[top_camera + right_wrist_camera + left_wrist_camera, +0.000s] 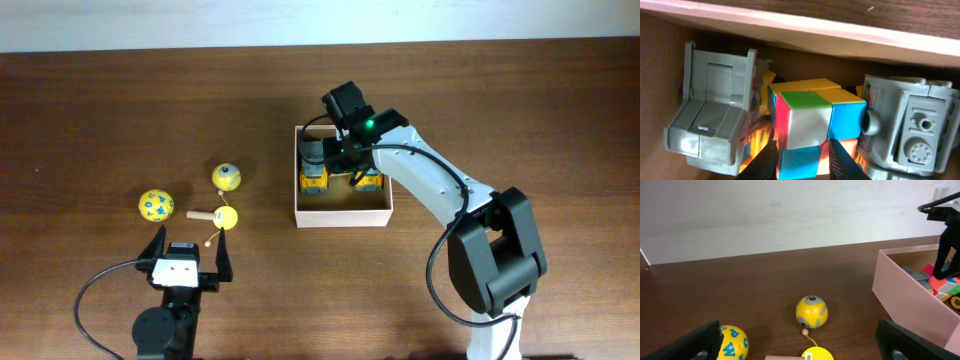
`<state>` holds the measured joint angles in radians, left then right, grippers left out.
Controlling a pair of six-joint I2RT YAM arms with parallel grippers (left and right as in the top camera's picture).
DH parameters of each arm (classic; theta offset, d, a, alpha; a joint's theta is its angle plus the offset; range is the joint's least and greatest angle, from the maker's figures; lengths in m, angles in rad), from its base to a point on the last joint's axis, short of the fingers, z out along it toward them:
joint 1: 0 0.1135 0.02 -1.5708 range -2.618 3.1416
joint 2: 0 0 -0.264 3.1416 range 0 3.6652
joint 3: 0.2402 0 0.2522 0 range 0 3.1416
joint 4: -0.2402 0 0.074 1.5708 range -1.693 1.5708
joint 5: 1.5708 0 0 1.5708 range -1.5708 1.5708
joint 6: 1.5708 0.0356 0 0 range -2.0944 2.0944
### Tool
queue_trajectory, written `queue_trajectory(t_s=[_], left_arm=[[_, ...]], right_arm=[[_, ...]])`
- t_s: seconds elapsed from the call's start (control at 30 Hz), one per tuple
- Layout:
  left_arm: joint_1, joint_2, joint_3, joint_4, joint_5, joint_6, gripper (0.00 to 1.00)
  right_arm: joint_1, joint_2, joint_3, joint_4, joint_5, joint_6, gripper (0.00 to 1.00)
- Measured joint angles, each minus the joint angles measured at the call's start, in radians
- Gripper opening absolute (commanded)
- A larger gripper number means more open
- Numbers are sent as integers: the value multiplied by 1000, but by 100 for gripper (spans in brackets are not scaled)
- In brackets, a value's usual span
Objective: Pack container
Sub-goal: 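Lower the cube between the two trucks in the box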
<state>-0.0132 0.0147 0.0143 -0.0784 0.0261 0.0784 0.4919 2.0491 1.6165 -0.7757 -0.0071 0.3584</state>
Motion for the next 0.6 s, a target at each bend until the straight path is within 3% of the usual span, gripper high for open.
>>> queue_trajectory(t_s=[0.6], left_arm=[[0, 0, 0, 0, 0, 0, 99]], right_arm=[[0, 9, 60, -61, 95, -31, 32]])
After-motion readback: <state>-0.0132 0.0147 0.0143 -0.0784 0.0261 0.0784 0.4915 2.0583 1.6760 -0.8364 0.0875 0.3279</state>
